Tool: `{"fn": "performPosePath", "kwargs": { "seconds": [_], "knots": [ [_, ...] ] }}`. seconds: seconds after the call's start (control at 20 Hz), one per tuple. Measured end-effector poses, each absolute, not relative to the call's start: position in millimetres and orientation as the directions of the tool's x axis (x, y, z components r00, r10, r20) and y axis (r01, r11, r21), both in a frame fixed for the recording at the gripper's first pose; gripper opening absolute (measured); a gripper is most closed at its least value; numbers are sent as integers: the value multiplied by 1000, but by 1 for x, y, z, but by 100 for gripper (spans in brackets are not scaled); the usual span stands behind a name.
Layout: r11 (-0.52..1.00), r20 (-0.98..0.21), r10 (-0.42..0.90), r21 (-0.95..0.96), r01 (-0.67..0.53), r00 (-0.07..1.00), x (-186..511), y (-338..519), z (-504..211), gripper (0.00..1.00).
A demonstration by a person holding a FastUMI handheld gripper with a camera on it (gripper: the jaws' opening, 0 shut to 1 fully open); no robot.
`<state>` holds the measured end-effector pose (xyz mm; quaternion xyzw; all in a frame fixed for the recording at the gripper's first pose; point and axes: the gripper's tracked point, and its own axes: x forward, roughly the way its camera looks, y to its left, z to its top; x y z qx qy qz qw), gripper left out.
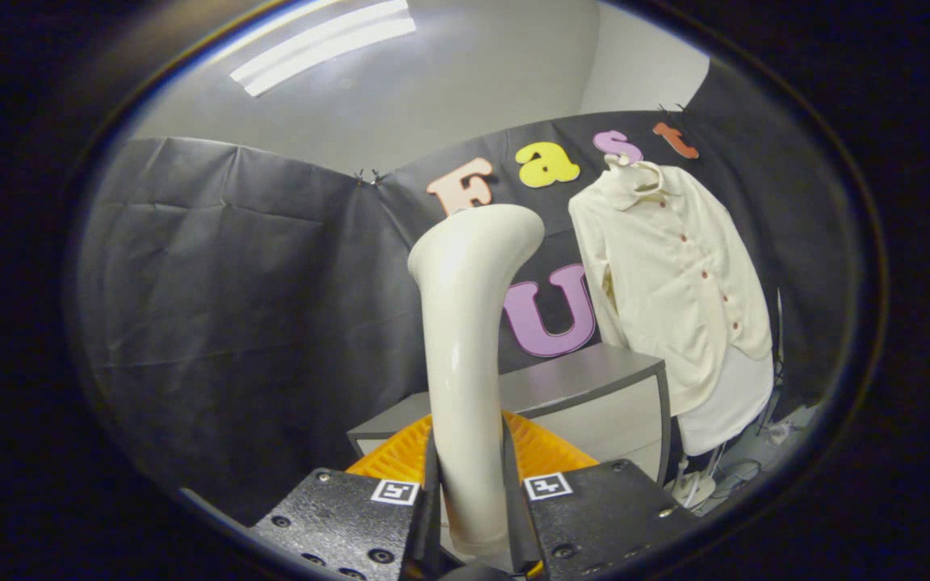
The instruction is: Iron the clothes twice with a garment steamer, once on the left side and once on the right side.
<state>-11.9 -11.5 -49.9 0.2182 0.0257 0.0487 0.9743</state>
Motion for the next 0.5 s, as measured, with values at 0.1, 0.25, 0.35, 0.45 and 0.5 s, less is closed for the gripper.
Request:
{"fn": "performPosePath", "kwargs": {
  "seconds": [0.1, 0.25, 0.35, 0.45, 0.5],
  "knots": [
    [918, -19, 116, 385, -100, 993, -18, 1, -40, 33],
    [946, -8, 94, 314, -87, 996, -23, 7, -27, 33],
    [954, -6, 90, 289, -84, 996, -25, 10, -26, 33],
    [955, -18, 75, 288, -66, 997, -23, 8, -30, 33],
    [954, -22, 72, 292, -62, 997, -21, 6, -31, 33]
  ]
}}
